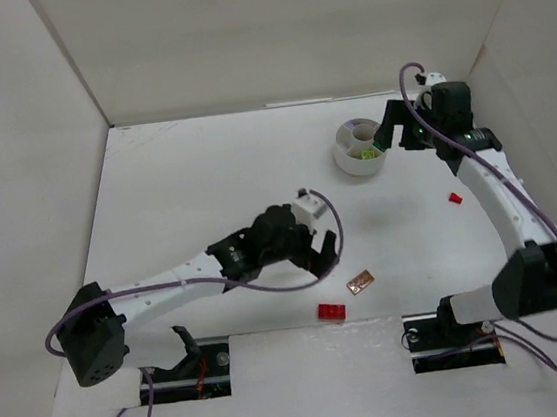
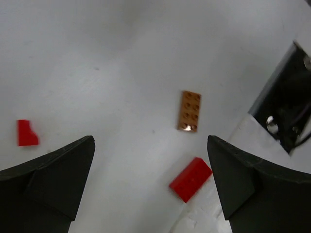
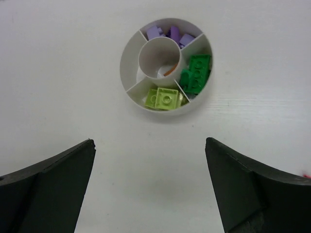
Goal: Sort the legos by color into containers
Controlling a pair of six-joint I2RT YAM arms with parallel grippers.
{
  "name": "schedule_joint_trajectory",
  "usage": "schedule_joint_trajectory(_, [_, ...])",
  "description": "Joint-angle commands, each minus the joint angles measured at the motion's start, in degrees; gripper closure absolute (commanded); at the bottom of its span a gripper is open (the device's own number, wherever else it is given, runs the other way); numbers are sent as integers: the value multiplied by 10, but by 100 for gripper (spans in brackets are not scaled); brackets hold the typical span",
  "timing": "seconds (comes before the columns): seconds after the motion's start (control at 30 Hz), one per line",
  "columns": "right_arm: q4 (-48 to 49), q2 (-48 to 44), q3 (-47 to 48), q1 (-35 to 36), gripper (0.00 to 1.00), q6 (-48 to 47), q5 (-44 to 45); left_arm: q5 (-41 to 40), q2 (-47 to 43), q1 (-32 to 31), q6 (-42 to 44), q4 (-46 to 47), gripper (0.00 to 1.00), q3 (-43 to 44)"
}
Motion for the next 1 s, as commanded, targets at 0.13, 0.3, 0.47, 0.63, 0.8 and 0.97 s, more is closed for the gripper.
schedule_joint_trajectory(0.13, [-107, -289, -147, -4, 0, 66, 141, -92, 48, -140, 76, 21, 0, -7])
schedule_joint_trajectory(0.3, [-166, -425, -205, -4, 0, 71, 129, -181, 114, -224, 76, 16, 2, 21])
schedule_joint_trajectory(0.47, [-201, -494, -210, -9, 0, 71, 102, -197, 180, -239, 76, 43, 3, 62])
schedule_joint_trajectory(0.63, [-212, -501, -210, -9, 0, 76, 96, -191, 250, -239, 89, 56, 3, 95])
schedule_joint_trajectory(0.8, [-212, -501, -210, -9, 0, 76, 96, -204, 296, -245, 89, 42, 7, 121])
schedule_joint_trajectory(0.97, [-218, -501, -210, -9, 0, 76, 101, -225, 315, -257, 89, 48, 19, 121])
